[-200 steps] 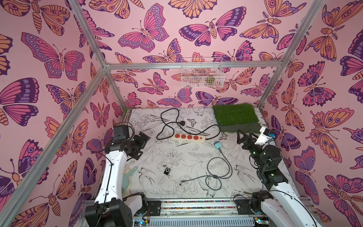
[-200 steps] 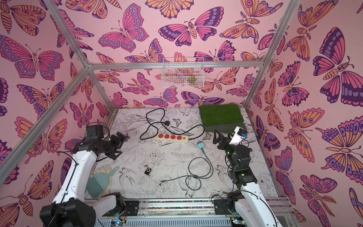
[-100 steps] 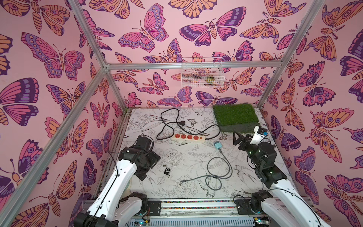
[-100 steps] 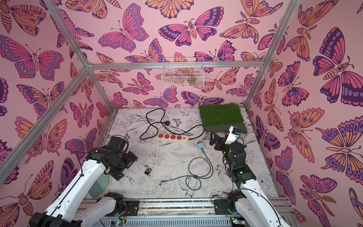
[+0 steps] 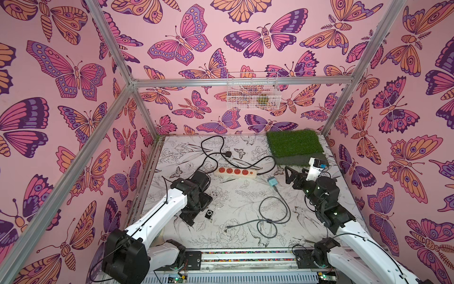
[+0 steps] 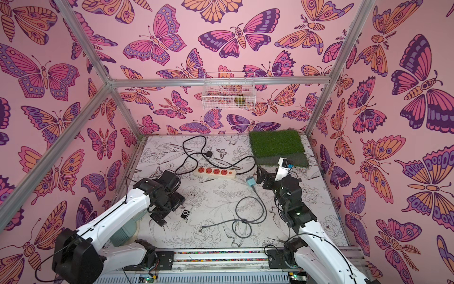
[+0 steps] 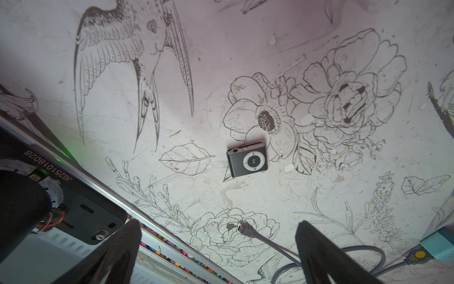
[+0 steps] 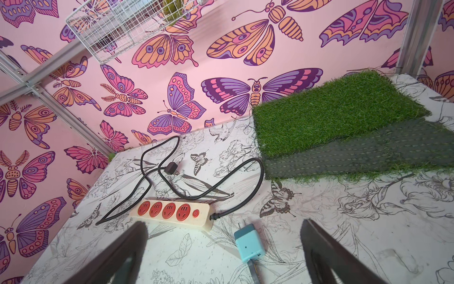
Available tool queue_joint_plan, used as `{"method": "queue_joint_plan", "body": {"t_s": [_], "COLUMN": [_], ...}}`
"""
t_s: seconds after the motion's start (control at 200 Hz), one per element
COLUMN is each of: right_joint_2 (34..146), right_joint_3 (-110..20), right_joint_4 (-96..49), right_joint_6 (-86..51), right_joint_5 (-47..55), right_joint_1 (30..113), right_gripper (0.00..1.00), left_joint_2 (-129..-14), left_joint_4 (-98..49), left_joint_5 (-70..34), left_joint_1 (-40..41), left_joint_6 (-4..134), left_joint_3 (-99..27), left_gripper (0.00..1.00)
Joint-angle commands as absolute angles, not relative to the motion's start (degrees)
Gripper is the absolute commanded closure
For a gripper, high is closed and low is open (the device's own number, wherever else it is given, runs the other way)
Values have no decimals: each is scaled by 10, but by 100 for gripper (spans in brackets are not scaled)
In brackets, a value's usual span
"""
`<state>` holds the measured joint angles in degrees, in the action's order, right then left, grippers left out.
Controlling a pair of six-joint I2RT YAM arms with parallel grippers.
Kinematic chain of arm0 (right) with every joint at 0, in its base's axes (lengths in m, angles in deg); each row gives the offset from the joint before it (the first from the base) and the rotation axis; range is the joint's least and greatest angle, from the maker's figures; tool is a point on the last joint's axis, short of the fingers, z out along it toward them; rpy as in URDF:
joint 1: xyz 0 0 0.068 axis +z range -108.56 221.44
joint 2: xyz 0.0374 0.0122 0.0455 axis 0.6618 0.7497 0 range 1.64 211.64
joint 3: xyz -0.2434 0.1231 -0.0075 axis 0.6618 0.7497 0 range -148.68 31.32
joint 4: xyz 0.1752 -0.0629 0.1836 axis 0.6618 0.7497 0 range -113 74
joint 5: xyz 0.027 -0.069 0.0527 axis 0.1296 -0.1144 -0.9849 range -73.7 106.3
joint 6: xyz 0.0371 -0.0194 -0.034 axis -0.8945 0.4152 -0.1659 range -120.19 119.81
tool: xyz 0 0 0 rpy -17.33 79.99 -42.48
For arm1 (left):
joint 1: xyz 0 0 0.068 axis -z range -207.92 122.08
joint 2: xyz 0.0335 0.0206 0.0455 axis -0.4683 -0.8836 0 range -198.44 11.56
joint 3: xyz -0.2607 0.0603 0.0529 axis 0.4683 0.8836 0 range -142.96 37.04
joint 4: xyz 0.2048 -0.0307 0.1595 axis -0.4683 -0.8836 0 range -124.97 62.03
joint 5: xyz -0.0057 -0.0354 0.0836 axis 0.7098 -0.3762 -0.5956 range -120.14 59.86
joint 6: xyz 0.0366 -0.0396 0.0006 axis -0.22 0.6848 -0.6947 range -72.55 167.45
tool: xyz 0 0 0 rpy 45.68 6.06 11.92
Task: Charge mp3
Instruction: Pick up the MP3 player from the center of the board.
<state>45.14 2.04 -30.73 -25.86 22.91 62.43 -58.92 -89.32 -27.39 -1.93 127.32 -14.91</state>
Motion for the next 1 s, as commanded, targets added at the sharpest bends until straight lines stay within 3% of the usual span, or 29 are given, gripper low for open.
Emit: {"method": "queue_joint_plan", "body": {"t_s": [0.0, 0.321, 0.736, 0.997], "right_joint_2": [451, 458, 463, 465], "right_joint_3": [-3, -9, -12, -13], "right_joint_4": [-296, -297, -296, -296], "right_joint_6": [-245, -237, -230, -227], "right_joint_5": [238, 224, 224, 222], "right_joint_1": [636, 651, 661, 666], "right_gripper": [1, 1, 1, 1], "left_joint_2": [-604, -682, -716, -720], "left_joint_4": [-869, -788, -743, -732], "left_joint_5": [-287, -276, -271, -274], "left_joint_1": [-6, 15, 35, 37], "left_joint_6": [1291, 1303, 1319, 1323], "left_joint_3": [-144, -103, -88, -83], "left_gripper": [0, 4, 17, 20]}}
